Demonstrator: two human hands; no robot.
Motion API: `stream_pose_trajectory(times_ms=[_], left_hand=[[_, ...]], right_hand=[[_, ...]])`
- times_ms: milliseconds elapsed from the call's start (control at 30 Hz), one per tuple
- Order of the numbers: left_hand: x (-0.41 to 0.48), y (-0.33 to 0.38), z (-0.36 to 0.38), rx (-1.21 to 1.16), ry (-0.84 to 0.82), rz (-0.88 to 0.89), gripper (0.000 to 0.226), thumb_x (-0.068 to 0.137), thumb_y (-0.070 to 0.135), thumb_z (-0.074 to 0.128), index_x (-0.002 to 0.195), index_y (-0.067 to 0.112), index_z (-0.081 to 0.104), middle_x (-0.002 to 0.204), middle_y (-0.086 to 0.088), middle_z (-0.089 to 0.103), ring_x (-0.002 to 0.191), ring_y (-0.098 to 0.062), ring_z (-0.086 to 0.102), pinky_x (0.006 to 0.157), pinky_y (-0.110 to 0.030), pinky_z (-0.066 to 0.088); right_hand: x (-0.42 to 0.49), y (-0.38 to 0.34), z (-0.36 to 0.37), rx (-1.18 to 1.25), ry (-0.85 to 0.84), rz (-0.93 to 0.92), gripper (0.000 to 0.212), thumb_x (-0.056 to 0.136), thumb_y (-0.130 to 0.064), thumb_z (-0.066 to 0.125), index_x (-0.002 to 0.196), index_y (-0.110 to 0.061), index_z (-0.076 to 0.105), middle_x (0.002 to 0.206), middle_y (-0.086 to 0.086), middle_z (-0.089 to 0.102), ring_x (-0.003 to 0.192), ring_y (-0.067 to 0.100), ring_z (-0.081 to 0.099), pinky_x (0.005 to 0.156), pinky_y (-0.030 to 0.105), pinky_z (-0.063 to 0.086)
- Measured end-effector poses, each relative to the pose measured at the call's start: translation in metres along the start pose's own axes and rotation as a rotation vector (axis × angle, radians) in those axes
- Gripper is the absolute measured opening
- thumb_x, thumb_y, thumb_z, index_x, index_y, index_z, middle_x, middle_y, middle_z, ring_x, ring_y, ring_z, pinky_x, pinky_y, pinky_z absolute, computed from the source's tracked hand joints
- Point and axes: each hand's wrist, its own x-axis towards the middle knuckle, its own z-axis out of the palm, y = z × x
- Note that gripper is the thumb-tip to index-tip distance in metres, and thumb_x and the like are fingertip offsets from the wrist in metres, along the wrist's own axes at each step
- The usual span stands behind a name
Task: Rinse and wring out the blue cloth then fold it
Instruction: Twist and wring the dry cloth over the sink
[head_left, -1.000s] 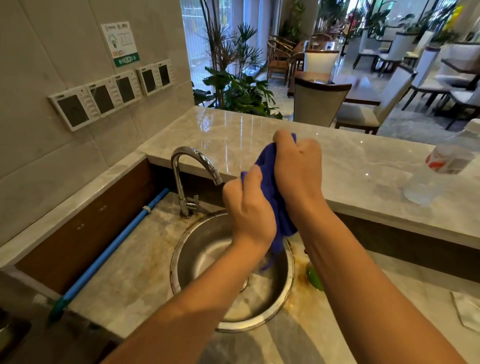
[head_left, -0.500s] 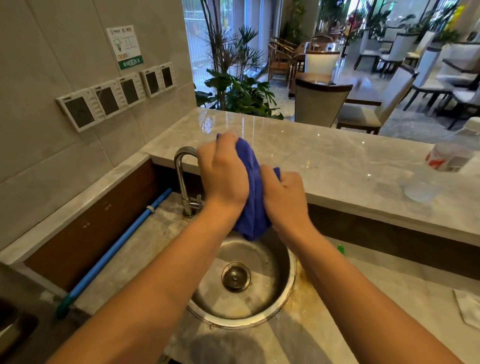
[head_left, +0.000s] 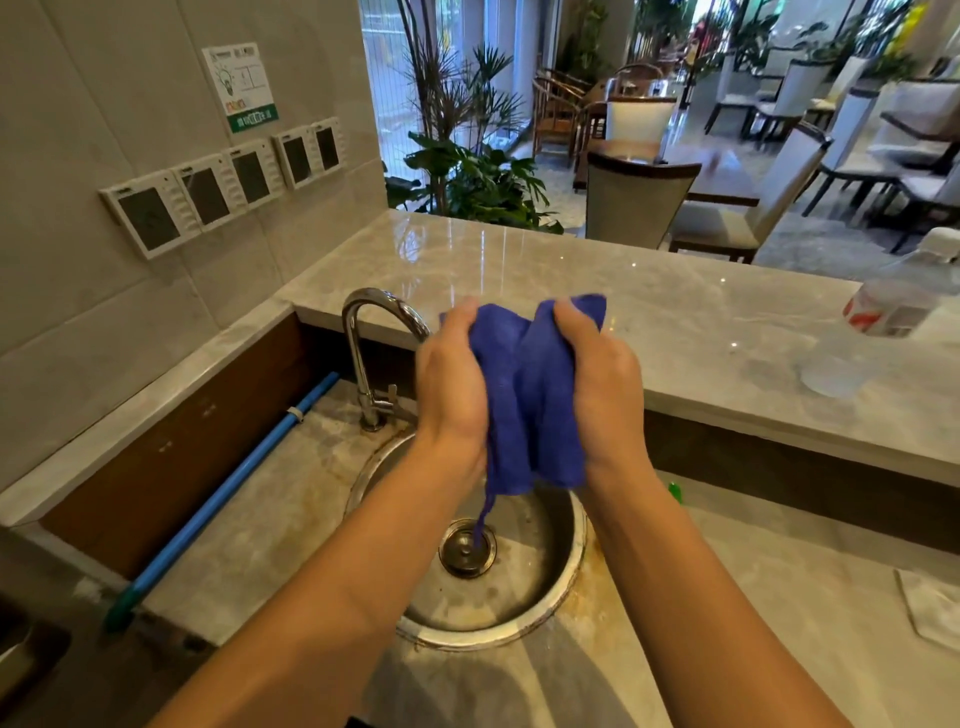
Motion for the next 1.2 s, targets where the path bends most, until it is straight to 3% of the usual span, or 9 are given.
stream_pose_trajectory(times_ms=[167, 300, 400, 600, 733, 800, 933, 1067, 1200], left_hand=[[0.000, 0.015, 0.013, 0.247, 0.058, 0.281, 0.040, 0.089, 0.036, 0.054, 0.051, 0.024, 0.050, 0.052, 0.002, 0.048, 0.052, -0.013, 0.047, 0.049, -0.028, 0.039], [0.005, 0.020, 0.013, 0.265, 0.162, 0.364, 0.048, 0.087, 0.035, 0.049, 0.041, 0.024, 0.038, 0.048, 0.006, 0.037, 0.053, -0.016, 0.035, 0.055, -0.036, 0.032], [-0.021, -0.002, 0.014, 0.402, 0.067, 0.425, 0.051, 0.088, 0.036, 0.046, 0.038, 0.022, 0.043, 0.040, 0.011, 0.038, 0.047, -0.012, 0.034, 0.052, -0.035, 0.031], [0.032, 0.050, 0.012, 0.369, 0.261, 0.424, 0.055, 0.092, 0.023, 0.049, 0.040, 0.023, 0.034, 0.040, 0.013, 0.034, 0.045, -0.009, 0.030, 0.050, -0.030, 0.029], [-0.003, 0.011, 0.015, 0.372, 0.125, 0.406, 0.049, 0.088, 0.033, 0.047, 0.040, 0.022, 0.046, 0.043, 0.011, 0.040, 0.052, -0.015, 0.037, 0.054, -0.041, 0.034], [0.002, 0.019, 0.014, 0.447, 0.102, 0.387, 0.051, 0.090, 0.033, 0.047, 0.040, 0.022, 0.044, 0.043, 0.011, 0.039, 0.050, -0.014, 0.037, 0.054, -0.038, 0.034], [0.030, 0.056, 0.010, 0.388, 0.141, 0.376, 0.054, 0.098, 0.026, 0.047, 0.045, 0.027, 0.035, 0.042, 0.011, 0.035, 0.043, -0.008, 0.032, 0.047, -0.026, 0.031], [-0.005, 0.021, 0.009, 0.331, 0.061, 0.284, 0.040, 0.093, 0.033, 0.050, 0.054, 0.025, 0.046, 0.060, -0.008, 0.043, 0.061, -0.019, 0.041, 0.059, -0.038, 0.036], [0.017, 0.043, 0.003, 0.565, 0.078, 0.409, 0.057, 0.098, 0.022, 0.050, 0.043, 0.022, 0.035, 0.046, 0.004, 0.035, 0.051, -0.015, 0.033, 0.055, -0.040, 0.031]], right_hand=[[0.006, -0.009, 0.014, -0.186, -0.038, -0.080, 0.039, 0.099, -0.031, 0.056, 0.064, -0.013, 0.055, 0.048, -0.004, 0.048, 0.044, 0.008, 0.046, 0.043, 0.018, 0.035], [-0.003, -0.006, 0.011, -0.259, -0.132, -0.097, 0.039, 0.100, -0.030, 0.055, 0.065, -0.012, 0.057, 0.050, -0.003, 0.050, 0.047, 0.011, 0.047, 0.046, 0.018, 0.037], [0.018, -0.024, 0.013, -0.241, -0.039, -0.068, 0.041, 0.099, -0.028, 0.055, 0.061, -0.014, 0.052, 0.049, -0.001, 0.045, 0.044, 0.009, 0.041, 0.045, 0.020, 0.033], [-0.008, -0.010, 0.018, -0.265, -0.213, -0.096, 0.042, 0.101, -0.034, 0.050, 0.075, -0.003, 0.061, 0.063, 0.011, 0.054, 0.059, 0.023, 0.051, 0.056, 0.031, 0.041], [0.019, -0.031, 0.023, -0.205, -0.036, -0.110, 0.044, 0.099, -0.031, 0.055, 0.058, -0.018, 0.051, 0.047, -0.004, 0.045, 0.043, 0.008, 0.041, 0.043, 0.019, 0.033], [0.016, -0.026, 0.027, -0.174, 0.002, -0.144, 0.045, 0.100, -0.028, 0.054, 0.057, -0.015, 0.050, 0.046, -0.003, 0.042, 0.041, 0.009, 0.038, 0.041, 0.018, 0.030], [-0.016, -0.003, 0.027, -0.190, -0.106, -0.202, 0.046, 0.102, -0.028, 0.051, 0.062, -0.004, 0.057, 0.051, 0.000, 0.045, 0.048, 0.019, 0.041, 0.044, 0.021, 0.031], [0.017, -0.023, 0.029, -0.221, 0.026, -0.218, 0.038, 0.099, -0.023, 0.057, 0.067, -0.003, 0.059, 0.050, 0.005, 0.037, 0.045, 0.013, 0.034, 0.042, 0.024, 0.027], [-0.007, 0.000, 0.033, -0.244, 0.030, -0.228, 0.042, 0.099, -0.022, 0.057, 0.059, -0.008, 0.056, 0.050, 0.006, 0.042, 0.048, 0.017, 0.038, 0.046, 0.035, 0.033]])
